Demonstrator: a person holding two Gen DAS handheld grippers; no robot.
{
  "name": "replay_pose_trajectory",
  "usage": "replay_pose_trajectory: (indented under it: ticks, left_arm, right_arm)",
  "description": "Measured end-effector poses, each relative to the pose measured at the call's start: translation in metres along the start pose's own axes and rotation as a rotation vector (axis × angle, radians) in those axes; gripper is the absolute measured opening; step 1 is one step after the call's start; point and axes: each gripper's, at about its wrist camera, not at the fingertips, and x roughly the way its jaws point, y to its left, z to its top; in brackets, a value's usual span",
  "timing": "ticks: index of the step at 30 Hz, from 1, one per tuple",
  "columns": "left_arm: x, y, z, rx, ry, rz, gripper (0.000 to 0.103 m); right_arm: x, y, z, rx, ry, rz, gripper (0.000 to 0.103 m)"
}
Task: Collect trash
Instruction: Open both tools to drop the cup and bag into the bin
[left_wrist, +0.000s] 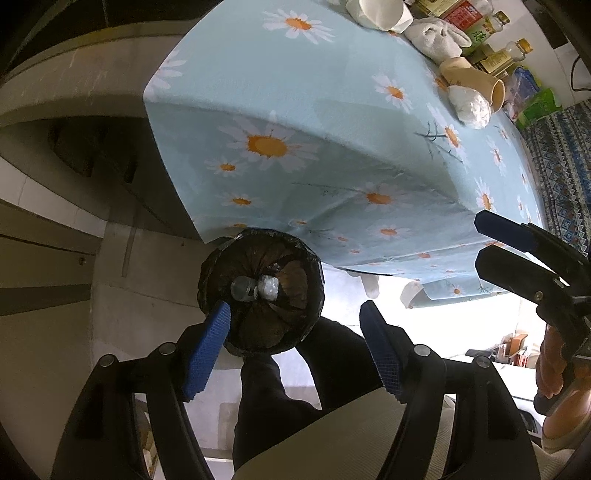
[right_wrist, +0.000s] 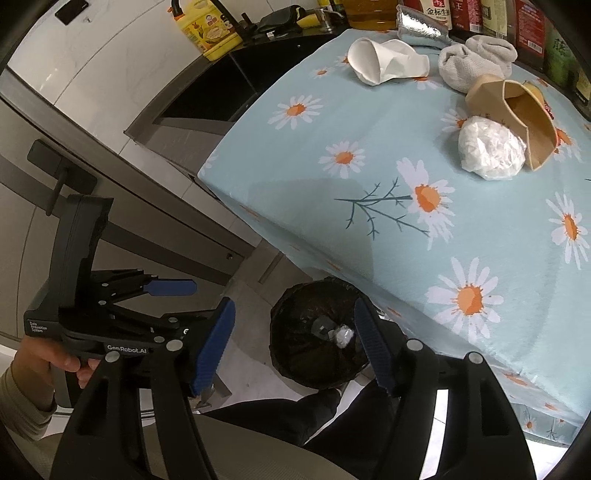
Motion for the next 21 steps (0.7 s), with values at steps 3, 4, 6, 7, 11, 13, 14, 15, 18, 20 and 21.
replay_pose_trajectory:
  ticks: [3, 4, 6, 7, 11, 13, 14, 15, 18, 20, 21]
  left_arm:
    - [-0.006, -0.006, 0.005, 0.019, -0.012, -0.004, 0.070]
    - [-0.008, -0.009, 0.007, 0.026, -0.016, -0.005, 0.070]
    - [-0.012, -0.016, 0.011, 0.041, -0.023, -0.008, 0.070]
    - [-0.014, -0.020, 0.015, 0.051, -0.027, -0.009, 0.070]
    - [-0.020, -0.033, 0.029, 0.078, -0.038, -0.023, 0.070]
    - [-0.021, -0.040, 0.035, 0.092, -0.040, -0.024, 0.070]
    - [-0.021, -0.045, 0.039, 0.100, -0.041, -0.024, 0.070]
    - [-0.021, -0.051, 0.044, 0.109, -0.043, -0.028, 0.070]
    - [-0.021, -0.068, 0.055, 0.134, -0.045, -0.031, 0.070]
    - [-0.021, -0.080, 0.064, 0.149, -0.049, -0.034, 0.070]
    - [-0.022, -0.087, 0.069, 0.161, -0.054, -0.039, 0.070]
  right_arm:
    - [-0.007, -0.004, 0.001, 0.006, -0.016, -0.007, 0.067]
    - [-0.011, -0.007, 0.002, 0.010, -0.024, -0.013, 0.067]
    - [-0.017, -0.013, 0.003, 0.022, -0.039, -0.022, 0.067]
    - [-0.020, -0.016, 0.003, 0.029, -0.046, -0.026, 0.067]
    - [-0.035, -0.034, 0.006, 0.060, -0.078, -0.053, 0.067]
    - [-0.042, -0.043, 0.007, 0.072, -0.091, -0.067, 0.067]
    - [-0.047, -0.050, 0.009, 0.080, -0.101, -0.077, 0.067]
    - [-0.050, -0.055, 0.010, 0.086, -0.107, -0.083, 0.067]
    - [-0.064, -0.072, 0.016, 0.110, -0.133, -0.106, 0.072]
    - [-0.073, -0.082, 0.020, 0.117, -0.152, -0.116, 0.072]
    - [-0.077, -0.085, 0.023, 0.119, -0.160, -0.120, 0.072]
